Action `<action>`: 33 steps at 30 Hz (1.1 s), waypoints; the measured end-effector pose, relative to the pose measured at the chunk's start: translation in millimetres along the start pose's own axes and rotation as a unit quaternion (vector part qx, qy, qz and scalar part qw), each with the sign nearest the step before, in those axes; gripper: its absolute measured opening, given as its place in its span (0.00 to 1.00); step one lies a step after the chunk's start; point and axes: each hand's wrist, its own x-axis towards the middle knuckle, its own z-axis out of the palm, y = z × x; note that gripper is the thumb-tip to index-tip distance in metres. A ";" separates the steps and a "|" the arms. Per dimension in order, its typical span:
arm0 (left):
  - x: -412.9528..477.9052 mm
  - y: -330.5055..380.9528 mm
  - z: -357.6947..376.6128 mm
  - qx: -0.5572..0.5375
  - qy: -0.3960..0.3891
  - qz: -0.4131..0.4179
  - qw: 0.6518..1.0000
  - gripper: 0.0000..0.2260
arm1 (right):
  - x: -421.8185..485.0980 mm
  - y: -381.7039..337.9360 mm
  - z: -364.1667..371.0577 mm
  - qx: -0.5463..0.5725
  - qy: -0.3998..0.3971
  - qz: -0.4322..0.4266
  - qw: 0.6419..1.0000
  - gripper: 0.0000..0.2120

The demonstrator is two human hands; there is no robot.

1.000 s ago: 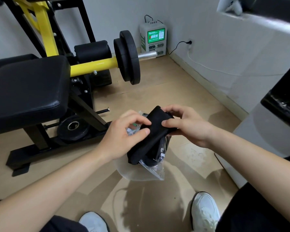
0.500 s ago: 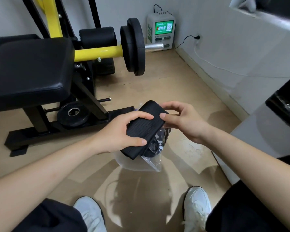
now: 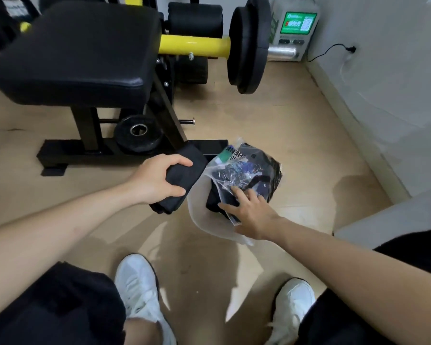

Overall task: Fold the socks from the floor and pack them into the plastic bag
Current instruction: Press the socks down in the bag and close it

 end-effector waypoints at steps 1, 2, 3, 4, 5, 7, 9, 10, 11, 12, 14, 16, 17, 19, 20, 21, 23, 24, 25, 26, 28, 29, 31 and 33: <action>-3.1 -5.4 2.3 -0.009 -0.012 0.007 1.000 0.28 | 7.7 0.0 -0.3 -0.009 0.003 0.001 1.000 0.32; -6.5 -10.2 4.0 -0.025 -0.023 0.010 0.999 0.28 | 16.5 1.2 1.1 -0.014 -0.001 0.003 1.000 0.32; -10.0 -14.2 4.8 -0.045 -0.033 0.011 0.998 0.27 | 24.8 1.9 2.6 -0.017 -0.012 0.006 1.000 0.32; -12.9 -17.4 5.4 -0.062 -0.040 0.011 0.997 0.27 | 31.8 2.4 4.5 -0.020 -0.033 0.008 0.999 0.33; -15.4 -20.5 5.7 -0.071 -0.043 0.012 0.996 0.27 | 37.3 2.4 6.0 -0.020 -0.051 0.010 0.998 0.33; -18.2 -26.2 5.8 -0.076 -0.045 0.008 0.996 0.27 | 42.7 0.8 6.2 -0.015 -0.071 0.008 0.997 0.33; -19.4 -30.9 5.4 -0.073 -0.047 -0.002 0.996 0.27 | 43.8 -0.5 5.6 -0.011 -0.061 0.008 0.998 0.31; -19.4 -32.3 5.3 -0.071 -0.048 -0.005 0.996 0.27 | 43.9 -0.1 5.4 -0.006 -0.054 0.012 0.998 0.30; -19.6 -33.0 5.3 -0.070 -0.052 -0.005 0.996 0.27 | 43.8 0.9 4.3 0.007 -0.043 0.016 0.999 0.28; -20.0 -32.9 5.5 -0.069 -0.060 -0.004 0.996 0.27 | 43.4 2.4 2.7 0.027 -0.026 0.021 0.999 0.26; -20.4 -30.8 6.7 -0.059 -0.083 0.002 0.995 0.26 | 42.9 8.7 -4.4 0.080 0.023 0.044 0.996 0.22; -21.6 -26.5 9.8 -0.049 -0.109 0.007 0.993 0.26 | 42.1 19.0 -13.4 0.130 0.091 0.081 0.984 0.18; -22.6 -23.6 12.5 -0.046 -0.119 0.009 0.992 0.26 | 41.4 25.3 -16.9 0.142 0.120 0.094 0.978 0.15; -24.7 -17.2 19.0 -0.046 -0.132 0.017 0.990 0.26 | 39.7 37.2 -19.5 0.152 0.149 0.102 0.972 0.11; -25.7 -14.2 22.6 -0.044 -0.135 0.024 0.990 0.26 | 38.9 41.7 -19.7 0.155 0.157 0.104 0.970 0.10; -26.8 -11.4 25.7 -0.041 -0.139 0.029 0.989 0.26 | 38.4 44.7 -19.7 0.157 0.163 0.108 0.968 0.11; -27.9 -7.2 31.1 -0.026 -0.147 0.033 0.988 0.25 | 38.6 48.0 -19.6 0.144 0.167 0.111 0.969 0.17; -28.6 -5.8 33.3 -0.018 -0.153 0.033 0.988 0.25 | 38.7 48.9 -19.7 0.129 0.165 0.110 0.972 0.21; -29.4 -4.6 35.3 -0.011 -0.160 0.033 0.986 0.25 | 38.9 50.0 -19.8 0.112 0.161 0.108 0.975 0.25; -30.3 -4.2 37.3 -0.006 -0.167 0.034 0.985 0.25 | 38.5 50.5 -20.9 0.096 0.153 0.108 0.978 0.26; -31.4 -3.8 40.1 0.000 -0.175 0.034 0.984 0.25 | 37.6 49.7 -21.5 0.064 0.134 0.108 0.983 0.25; -32.0 -3.6 41.1 0.002 -0.176 0.033 0.984 0.25 | 36.9 47.7 -21.2 0.043 0.125 0.104 0.986 0.23; -32.8 -4.3 42.8 0.008 -0.179 0.029 0.983 0.25 | 36.2 41.1 -18.4 -0.006 0.086 0.083 0.993 0.22; -32.9 -6.8 43.7 0.012 -0.179 0.027 0.983 0.25 | 35.6 34.3 -13.2 -0.055 0.025 0.055 0.997 0.25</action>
